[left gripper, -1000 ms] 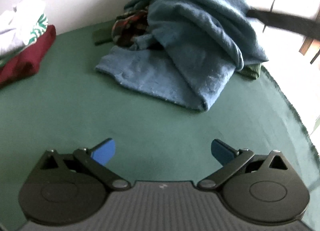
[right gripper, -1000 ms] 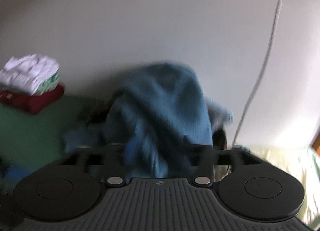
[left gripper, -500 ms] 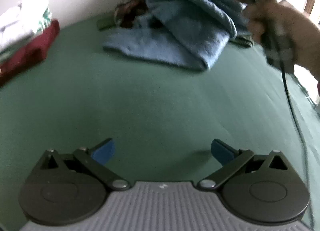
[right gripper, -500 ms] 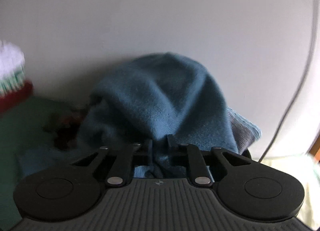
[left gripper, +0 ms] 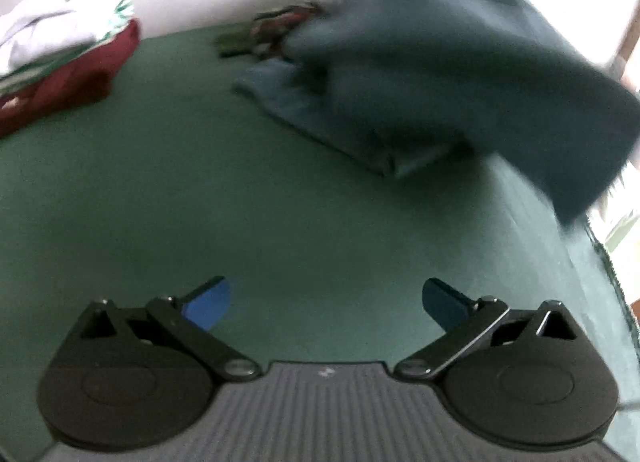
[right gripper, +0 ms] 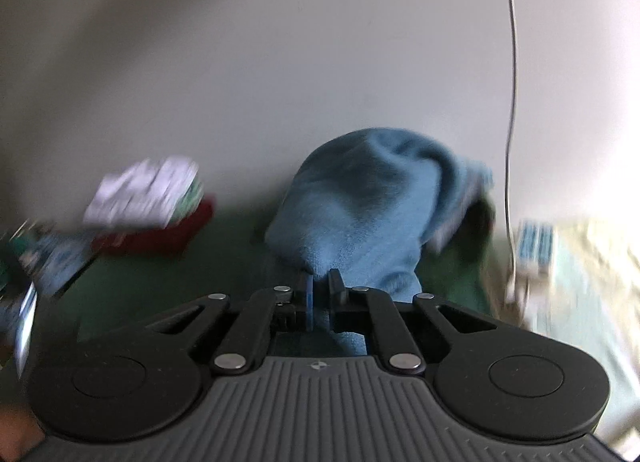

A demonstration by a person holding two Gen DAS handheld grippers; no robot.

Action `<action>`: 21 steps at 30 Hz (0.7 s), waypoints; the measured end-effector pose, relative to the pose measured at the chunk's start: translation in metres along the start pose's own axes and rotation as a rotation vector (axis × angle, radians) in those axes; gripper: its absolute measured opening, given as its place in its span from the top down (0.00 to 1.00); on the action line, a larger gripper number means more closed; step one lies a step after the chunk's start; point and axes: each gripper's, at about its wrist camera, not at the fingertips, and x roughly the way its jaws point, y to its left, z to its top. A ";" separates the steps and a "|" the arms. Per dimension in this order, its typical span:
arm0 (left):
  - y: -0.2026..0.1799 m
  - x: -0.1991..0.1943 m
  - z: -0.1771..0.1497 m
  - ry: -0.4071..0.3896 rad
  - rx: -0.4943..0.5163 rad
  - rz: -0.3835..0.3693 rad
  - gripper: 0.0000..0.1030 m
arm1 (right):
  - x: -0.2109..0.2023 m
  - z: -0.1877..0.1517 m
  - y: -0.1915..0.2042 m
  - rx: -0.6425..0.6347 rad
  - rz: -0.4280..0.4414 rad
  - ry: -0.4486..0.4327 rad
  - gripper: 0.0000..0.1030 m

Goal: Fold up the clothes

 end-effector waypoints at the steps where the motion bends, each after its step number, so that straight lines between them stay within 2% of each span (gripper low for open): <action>1: 0.006 -0.005 -0.004 0.000 -0.015 0.007 0.01 | -0.008 -0.013 0.002 0.006 0.011 0.055 0.93; 3: 0.015 -0.015 -0.012 0.001 -0.038 0.018 0.01 | -0.016 -0.042 0.010 0.008 0.039 0.190 0.93; 7: 0.026 -0.030 -0.031 0.004 -0.040 0.043 0.01 | -0.035 -0.060 0.028 -0.017 0.076 0.228 0.92; 9: 0.024 -0.036 -0.041 0.004 -0.024 0.059 0.01 | -0.046 -0.067 0.036 -0.029 0.094 0.237 0.73; 10: 0.023 -0.037 -0.045 0.007 -0.013 0.065 0.01 | -0.046 -0.063 0.039 -0.037 0.071 0.202 0.55; 11: 0.018 -0.039 -0.050 0.007 0.006 0.071 0.01 | -0.042 -0.057 0.040 -0.047 0.033 0.150 0.43; 13: 0.008 -0.049 -0.061 -0.010 0.062 0.091 0.01 | -0.030 -0.041 0.043 -0.057 -0.033 0.052 0.34; 15: -0.001 -0.060 -0.071 -0.028 0.108 0.102 0.01 | -0.008 -0.025 0.048 -0.070 -0.073 -0.016 0.32; 17: -0.008 -0.073 -0.081 -0.045 0.138 0.097 0.01 | 0.017 -0.011 0.055 -0.113 -0.093 -0.050 0.26; 21: -0.001 -0.092 -0.114 -0.005 0.097 0.065 0.01 | 0.081 0.008 0.071 -0.287 -0.181 -0.056 0.26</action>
